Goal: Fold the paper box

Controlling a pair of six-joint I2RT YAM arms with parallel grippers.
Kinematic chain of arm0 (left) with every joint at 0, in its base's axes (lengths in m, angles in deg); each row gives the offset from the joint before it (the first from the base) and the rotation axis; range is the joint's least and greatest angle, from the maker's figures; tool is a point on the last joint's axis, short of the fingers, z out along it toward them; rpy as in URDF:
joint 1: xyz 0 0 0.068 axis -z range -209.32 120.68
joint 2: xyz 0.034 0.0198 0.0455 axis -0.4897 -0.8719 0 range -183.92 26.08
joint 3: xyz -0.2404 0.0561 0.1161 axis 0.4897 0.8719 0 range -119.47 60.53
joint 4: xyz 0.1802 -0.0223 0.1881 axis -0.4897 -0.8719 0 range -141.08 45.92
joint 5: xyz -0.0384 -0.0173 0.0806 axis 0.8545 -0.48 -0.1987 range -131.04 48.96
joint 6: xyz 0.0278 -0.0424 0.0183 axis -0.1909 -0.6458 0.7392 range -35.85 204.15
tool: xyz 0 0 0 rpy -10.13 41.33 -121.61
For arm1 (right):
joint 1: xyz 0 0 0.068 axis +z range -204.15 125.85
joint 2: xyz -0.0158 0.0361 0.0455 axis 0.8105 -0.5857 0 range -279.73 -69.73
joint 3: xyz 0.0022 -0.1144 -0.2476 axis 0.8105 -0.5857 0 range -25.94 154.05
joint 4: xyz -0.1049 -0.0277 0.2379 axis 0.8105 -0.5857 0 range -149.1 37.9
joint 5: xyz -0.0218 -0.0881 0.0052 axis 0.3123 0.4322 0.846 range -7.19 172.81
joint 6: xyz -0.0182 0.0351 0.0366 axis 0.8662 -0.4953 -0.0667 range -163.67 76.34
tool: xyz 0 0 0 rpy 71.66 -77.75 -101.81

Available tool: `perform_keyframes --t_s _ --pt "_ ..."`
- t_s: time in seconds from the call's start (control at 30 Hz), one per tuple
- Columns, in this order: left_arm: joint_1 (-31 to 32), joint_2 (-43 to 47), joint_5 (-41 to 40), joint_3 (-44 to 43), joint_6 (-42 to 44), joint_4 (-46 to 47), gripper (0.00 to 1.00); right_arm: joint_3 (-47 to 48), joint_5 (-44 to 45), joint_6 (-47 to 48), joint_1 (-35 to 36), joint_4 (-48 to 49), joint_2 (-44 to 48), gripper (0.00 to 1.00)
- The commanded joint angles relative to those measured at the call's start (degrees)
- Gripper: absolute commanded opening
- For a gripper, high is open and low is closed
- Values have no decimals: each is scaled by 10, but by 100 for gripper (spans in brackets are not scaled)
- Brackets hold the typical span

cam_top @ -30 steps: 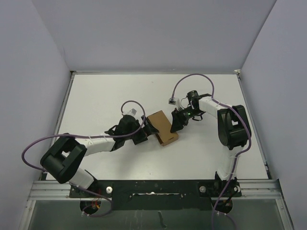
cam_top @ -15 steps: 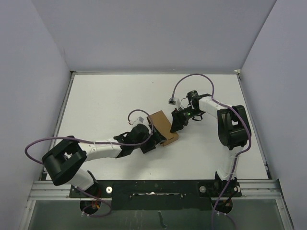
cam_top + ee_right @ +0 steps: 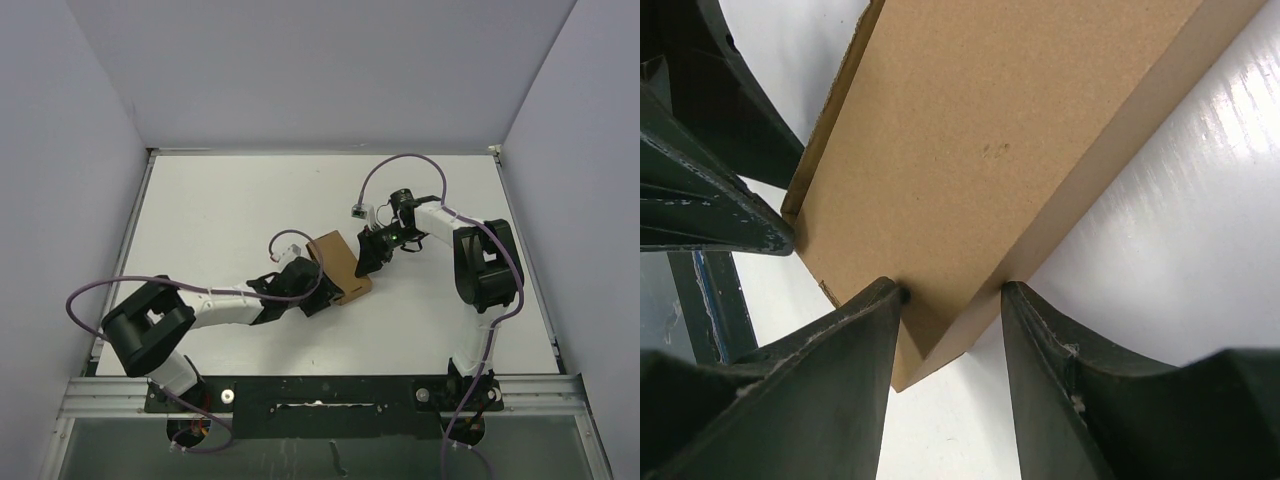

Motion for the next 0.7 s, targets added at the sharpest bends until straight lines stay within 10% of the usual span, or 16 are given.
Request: perform_keyframes --t_s 0.0,0.33,0.67 --pt "3 -23 -7 -31 -9 19 46 11 18 12 7 6 -7 44" --pt "3 -50 19 -35 -9 45 17 11 17 12 9 6 -7 43" --pt "0 -25 28 -28 27 58 25 11 17 12 8 6 -5 44"
